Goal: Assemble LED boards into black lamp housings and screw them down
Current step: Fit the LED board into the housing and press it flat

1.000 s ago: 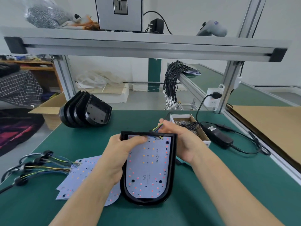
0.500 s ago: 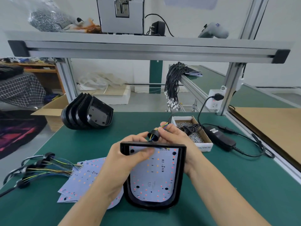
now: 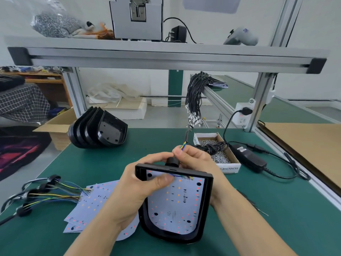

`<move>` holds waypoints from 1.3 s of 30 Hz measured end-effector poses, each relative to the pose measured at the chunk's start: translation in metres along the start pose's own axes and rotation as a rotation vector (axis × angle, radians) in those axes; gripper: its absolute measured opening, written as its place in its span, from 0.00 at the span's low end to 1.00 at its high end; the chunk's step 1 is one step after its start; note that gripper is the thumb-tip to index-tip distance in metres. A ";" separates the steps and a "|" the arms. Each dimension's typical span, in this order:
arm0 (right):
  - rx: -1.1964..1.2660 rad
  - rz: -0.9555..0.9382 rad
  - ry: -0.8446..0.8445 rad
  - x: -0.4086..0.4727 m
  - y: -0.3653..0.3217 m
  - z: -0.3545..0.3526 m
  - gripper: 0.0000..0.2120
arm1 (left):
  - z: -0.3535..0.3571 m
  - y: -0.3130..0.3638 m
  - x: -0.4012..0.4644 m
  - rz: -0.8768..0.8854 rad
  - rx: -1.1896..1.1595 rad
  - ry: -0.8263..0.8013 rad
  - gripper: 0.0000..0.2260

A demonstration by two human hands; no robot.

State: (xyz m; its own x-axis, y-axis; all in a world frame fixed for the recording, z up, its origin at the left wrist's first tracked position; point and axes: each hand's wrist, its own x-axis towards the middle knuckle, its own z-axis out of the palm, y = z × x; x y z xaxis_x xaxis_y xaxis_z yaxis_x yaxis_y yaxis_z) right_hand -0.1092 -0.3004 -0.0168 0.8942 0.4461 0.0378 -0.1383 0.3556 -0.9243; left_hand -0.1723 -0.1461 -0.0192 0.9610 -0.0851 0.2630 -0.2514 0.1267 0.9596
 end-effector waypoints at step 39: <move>0.057 0.019 0.258 0.004 -0.001 0.011 0.18 | 0.003 0.005 0.006 -0.004 -0.044 -0.172 0.17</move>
State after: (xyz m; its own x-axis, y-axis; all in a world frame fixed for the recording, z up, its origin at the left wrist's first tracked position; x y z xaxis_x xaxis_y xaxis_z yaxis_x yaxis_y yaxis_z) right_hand -0.1105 -0.2900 -0.0113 0.9691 0.2318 -0.0843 -0.1737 0.3984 -0.9006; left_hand -0.1676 -0.1491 -0.0129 0.9271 -0.2533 0.2762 -0.2387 0.1691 0.9563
